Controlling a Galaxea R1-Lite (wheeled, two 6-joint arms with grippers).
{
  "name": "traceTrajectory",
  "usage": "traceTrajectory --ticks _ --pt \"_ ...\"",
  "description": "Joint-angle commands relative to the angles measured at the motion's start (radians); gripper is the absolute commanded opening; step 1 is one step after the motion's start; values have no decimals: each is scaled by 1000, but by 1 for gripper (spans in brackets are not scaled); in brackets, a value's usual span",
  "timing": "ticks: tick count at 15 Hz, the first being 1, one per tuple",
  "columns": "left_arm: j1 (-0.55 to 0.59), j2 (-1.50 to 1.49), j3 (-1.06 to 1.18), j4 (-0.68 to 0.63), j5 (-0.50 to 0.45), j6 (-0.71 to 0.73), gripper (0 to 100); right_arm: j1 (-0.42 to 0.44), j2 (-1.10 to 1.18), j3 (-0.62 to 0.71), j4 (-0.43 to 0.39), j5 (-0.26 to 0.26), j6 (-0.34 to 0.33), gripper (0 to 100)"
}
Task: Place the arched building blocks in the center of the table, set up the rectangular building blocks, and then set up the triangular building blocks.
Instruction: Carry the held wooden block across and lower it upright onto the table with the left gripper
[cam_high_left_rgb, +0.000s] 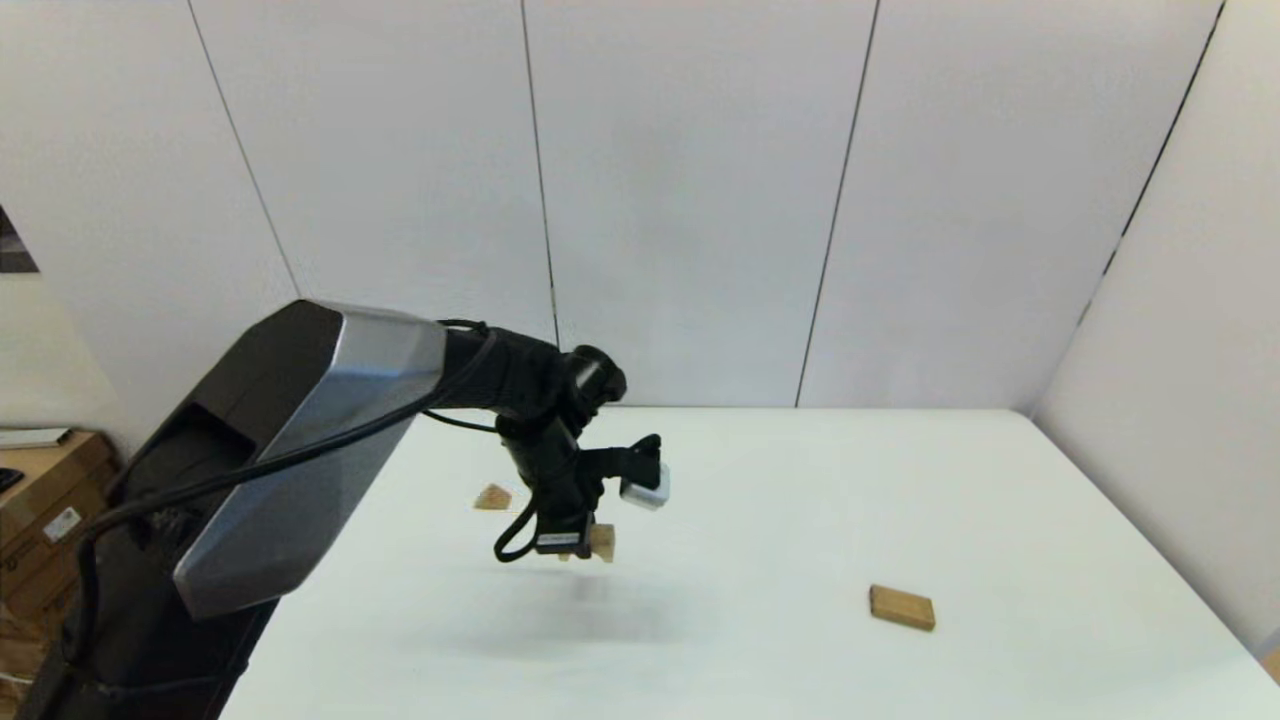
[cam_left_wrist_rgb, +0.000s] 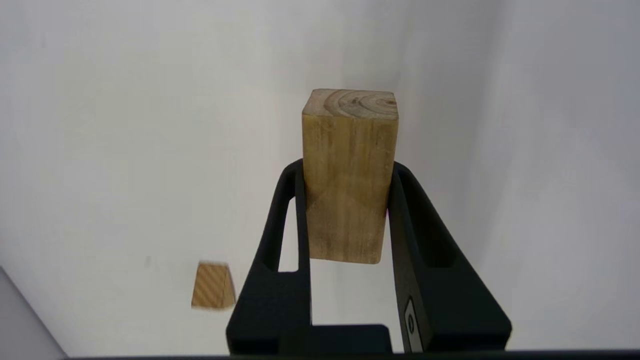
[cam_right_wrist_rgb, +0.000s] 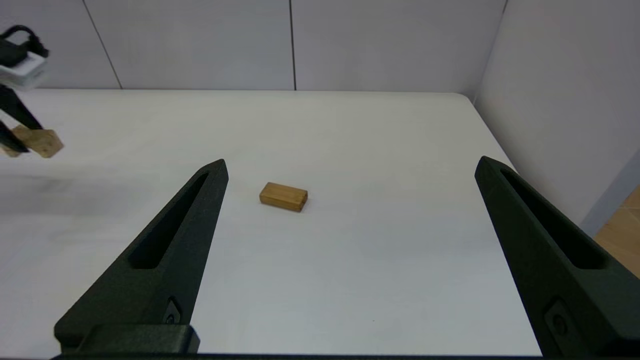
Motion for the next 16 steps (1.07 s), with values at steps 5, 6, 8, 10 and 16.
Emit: traceTrajectory --ticks 5,6,8,10,16 --pt "-102 81 -92 -2 0 -45 0 1 0 0 0 0 0 100" --pt "-110 87 -92 -4 0 -45 0 1 -2 0 0 0 0 100" --pt "-118 101 -92 -16 0 -42 0 1 -2 2 0 0 0 100" --pt "-129 112 -92 -48 0 -39 0 1 0 0 0 0 0 100" --pt "-145 141 -92 -67 3 -81 0 -1 0 2 0 0 0 100"
